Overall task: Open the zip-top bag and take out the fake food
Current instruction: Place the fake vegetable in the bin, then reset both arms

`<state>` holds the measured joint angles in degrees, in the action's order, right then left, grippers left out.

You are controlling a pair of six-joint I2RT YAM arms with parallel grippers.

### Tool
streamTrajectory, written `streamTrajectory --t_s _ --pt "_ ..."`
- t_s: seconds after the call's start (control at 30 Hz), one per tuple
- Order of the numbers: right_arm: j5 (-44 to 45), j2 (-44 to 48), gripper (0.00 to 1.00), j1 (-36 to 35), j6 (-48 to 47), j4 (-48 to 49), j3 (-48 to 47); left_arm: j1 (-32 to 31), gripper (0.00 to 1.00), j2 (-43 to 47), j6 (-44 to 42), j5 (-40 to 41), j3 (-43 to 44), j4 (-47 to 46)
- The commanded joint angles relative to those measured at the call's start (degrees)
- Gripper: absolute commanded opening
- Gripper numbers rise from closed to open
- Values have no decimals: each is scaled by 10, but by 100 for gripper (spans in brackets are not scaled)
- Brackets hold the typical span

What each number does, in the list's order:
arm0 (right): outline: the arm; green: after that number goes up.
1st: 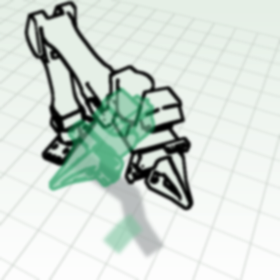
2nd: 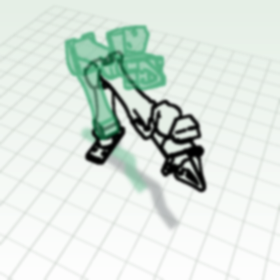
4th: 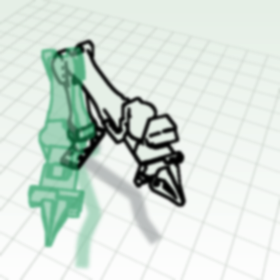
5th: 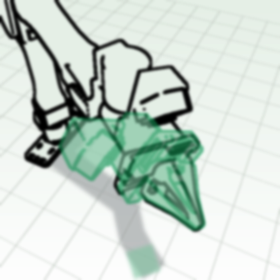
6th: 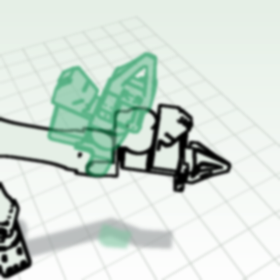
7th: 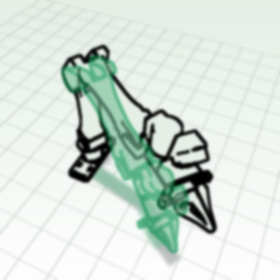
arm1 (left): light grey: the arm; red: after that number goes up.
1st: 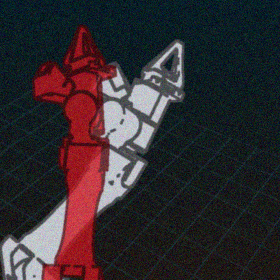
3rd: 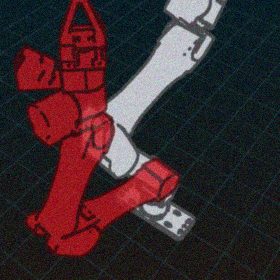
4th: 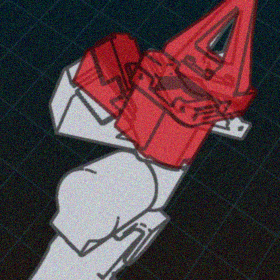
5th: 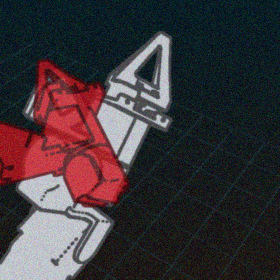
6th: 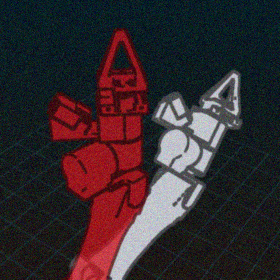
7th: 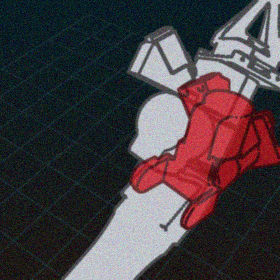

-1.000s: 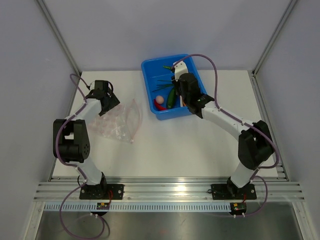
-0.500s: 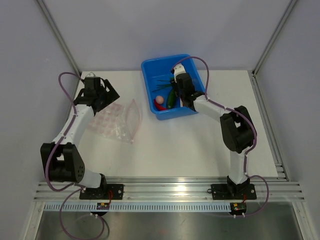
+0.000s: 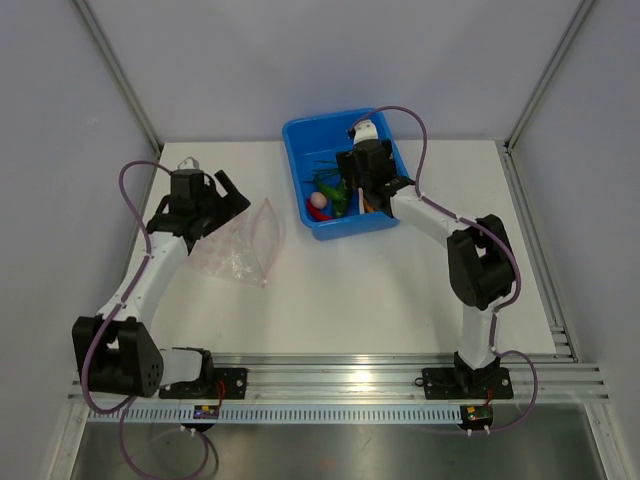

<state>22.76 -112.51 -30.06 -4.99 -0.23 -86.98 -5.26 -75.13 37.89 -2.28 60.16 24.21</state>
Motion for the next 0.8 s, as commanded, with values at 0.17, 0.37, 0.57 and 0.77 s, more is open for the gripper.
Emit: streamTrajectory --t_s 0.17,0.37,0.57,0.77 --pt "-3 197 99 -3 232 -144 34 -11 96 154 8 -52 -57 -52" --pt "-13 384 100 -3 339 -160 155 -29 99 262 16 -65 -88 -58" --pt "-8 609 100 -4 358 -160 301 -32 99 370 -2 -72 -132 -45" --pt "-8 768 99 -4 356 -225 388 -32 99 472 -26 -76 -200 -21"
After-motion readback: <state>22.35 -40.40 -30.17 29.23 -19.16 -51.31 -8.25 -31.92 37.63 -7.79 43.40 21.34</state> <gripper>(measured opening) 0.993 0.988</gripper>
